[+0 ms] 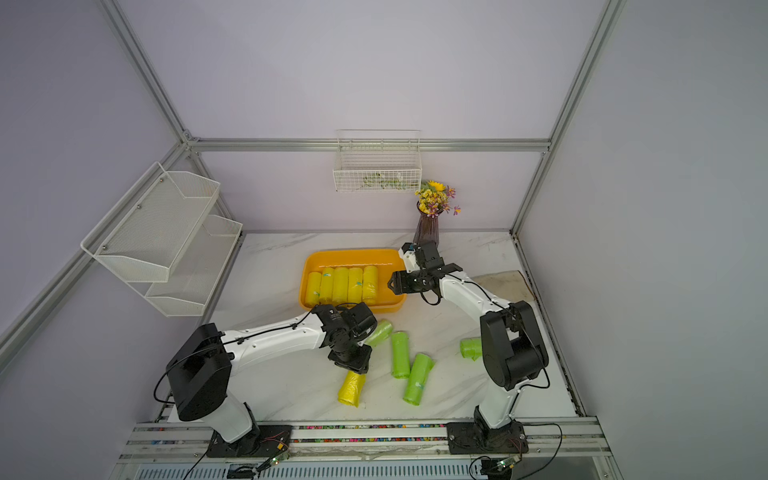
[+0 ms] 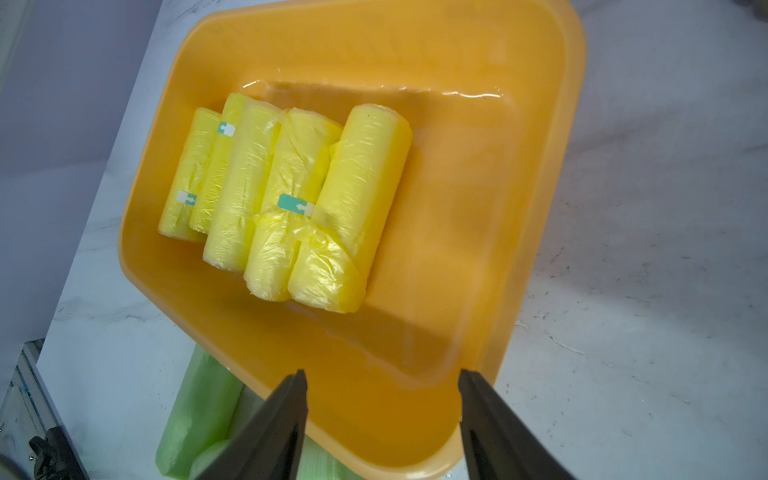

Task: Put the roll of trash bags into the storage box
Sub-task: Pick up the roll of trash bags from the center of the board, then place the roll of trash bags in the storage box.

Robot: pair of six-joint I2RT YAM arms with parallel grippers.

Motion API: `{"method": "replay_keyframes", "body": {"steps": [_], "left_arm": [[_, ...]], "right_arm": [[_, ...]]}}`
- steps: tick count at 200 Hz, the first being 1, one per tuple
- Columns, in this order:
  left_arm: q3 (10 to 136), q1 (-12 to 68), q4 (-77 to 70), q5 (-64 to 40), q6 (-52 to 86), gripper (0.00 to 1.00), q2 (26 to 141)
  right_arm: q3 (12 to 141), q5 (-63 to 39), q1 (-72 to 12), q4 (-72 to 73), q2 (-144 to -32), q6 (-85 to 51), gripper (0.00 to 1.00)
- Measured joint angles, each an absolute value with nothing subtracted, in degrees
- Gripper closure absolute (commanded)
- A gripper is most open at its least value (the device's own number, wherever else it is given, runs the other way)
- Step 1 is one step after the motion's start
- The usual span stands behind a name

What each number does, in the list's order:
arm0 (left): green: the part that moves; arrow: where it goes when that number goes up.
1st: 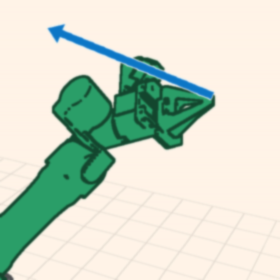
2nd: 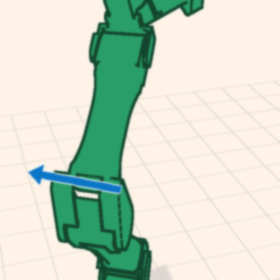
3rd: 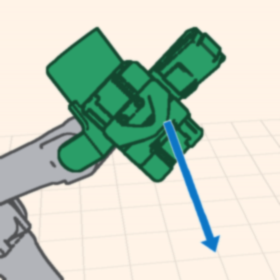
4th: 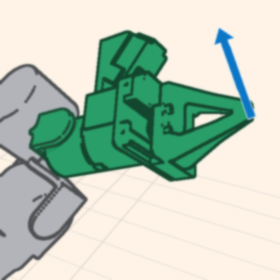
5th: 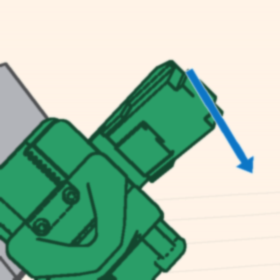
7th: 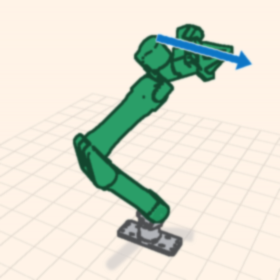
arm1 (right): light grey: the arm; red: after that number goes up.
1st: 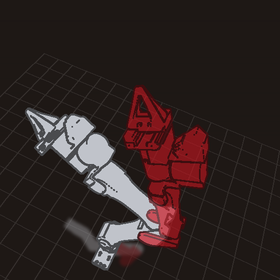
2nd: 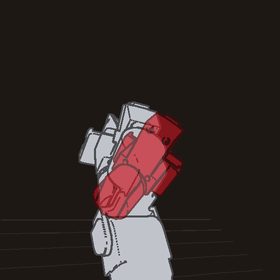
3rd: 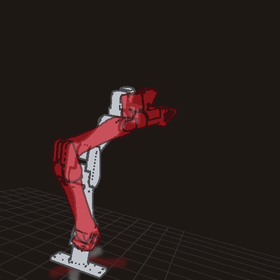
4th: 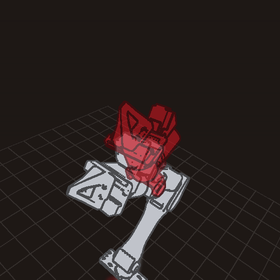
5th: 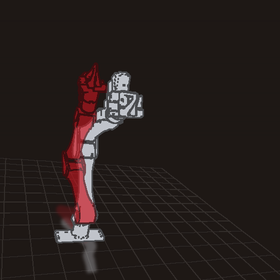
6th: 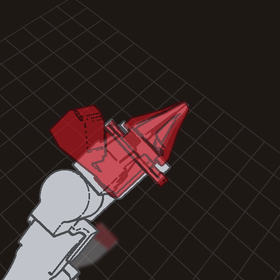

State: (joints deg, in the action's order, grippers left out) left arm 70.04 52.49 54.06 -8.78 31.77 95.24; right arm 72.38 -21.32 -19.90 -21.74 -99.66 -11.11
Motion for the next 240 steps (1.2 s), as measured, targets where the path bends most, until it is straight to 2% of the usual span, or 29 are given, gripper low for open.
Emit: {"method": "replay_keyframes", "body": {"steps": [33, 65, 112, 177, 213, 240], "left_arm": [[80.79, 49.84, 56.34, -5.37, 26.96, 0.67, 95.24], [88.53, 41.08, 54.96, -6.09, 24.62, 0.67, 96.23], [102.41, 30.89, 50.61, -9.58, 23.09, 0.67, 108.44], [119.39, 29.65, 49.01, -16.29, 23.18, 0.64, 125.8], [123.02, 29.67, 48.64, -19.86, 24.32, 0.63, 131.17], [123.04, 29.69, 48.84, -20.84, 24.93, 0.58, 133.56]], "right_arm": [[72.38, -21.34, -19.22, -21.3, -99.07, -11.35, 0.37], [72.29, -21.34, -18.72, -21.04, -98.43, -11.53, 0.37], [70.63, -21.1, -17.65, -20.84, -94.94, -11.68, 0.37], [68.03, -20.64, -16.1, -20.75, -92.71, -11.97, 0.37], [67.9, -20.64, -15.79, -20.8, -92.58, -11.99, 0.36], [67.9, -20.64, -15.75, -20.78, -92.47, -12.16, 0.37]]}}
